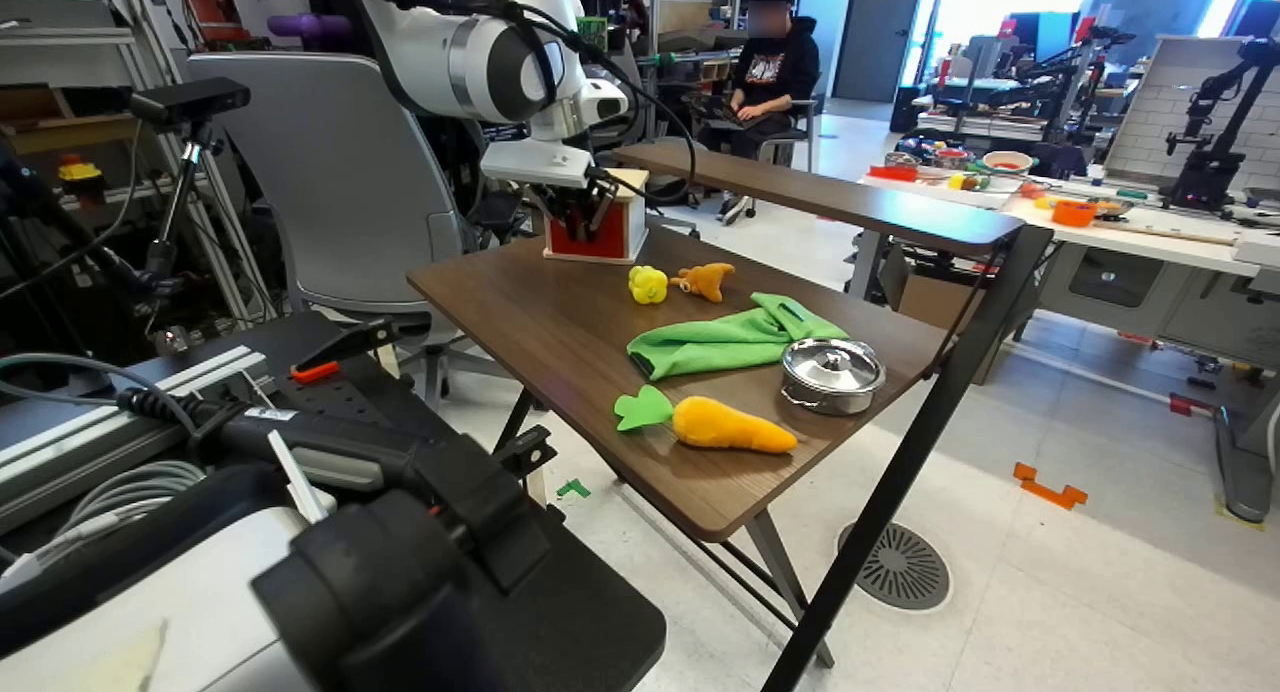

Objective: Open the drawer

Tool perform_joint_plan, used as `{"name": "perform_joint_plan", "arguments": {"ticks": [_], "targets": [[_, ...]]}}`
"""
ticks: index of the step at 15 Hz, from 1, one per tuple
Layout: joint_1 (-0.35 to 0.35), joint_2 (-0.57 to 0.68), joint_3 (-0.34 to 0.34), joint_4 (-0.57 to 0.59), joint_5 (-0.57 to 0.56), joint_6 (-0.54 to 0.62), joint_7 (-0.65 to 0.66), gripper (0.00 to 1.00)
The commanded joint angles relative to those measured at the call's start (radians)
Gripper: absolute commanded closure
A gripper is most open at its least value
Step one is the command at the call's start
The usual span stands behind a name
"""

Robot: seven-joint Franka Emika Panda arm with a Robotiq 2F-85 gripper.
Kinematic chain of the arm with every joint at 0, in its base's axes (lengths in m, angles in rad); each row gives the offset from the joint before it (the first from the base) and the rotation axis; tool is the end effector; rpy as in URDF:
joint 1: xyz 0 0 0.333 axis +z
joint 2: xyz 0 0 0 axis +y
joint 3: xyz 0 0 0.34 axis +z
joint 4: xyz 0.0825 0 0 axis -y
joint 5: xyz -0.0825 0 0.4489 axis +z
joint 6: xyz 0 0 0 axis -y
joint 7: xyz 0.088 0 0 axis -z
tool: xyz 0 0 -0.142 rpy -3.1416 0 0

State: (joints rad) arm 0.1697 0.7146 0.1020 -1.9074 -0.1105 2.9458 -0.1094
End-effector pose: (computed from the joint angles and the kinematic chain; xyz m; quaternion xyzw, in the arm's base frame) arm 0.6814 0.1956 0.0831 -0.9615 -0.2201 -0.1625 0.0247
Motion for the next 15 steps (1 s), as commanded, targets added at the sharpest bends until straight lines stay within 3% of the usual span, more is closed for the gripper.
{"name": "perform_joint_plan", "arguments": {"ticks": [1, 15], "targets": [[0.0, -0.028, 0.0, -0.041, 0.0, 0.003, 0.013, 0.93], [-0.025, -0.147, 0.014, -0.208, 0.015, -0.021, 0.028, 0.93]]}}
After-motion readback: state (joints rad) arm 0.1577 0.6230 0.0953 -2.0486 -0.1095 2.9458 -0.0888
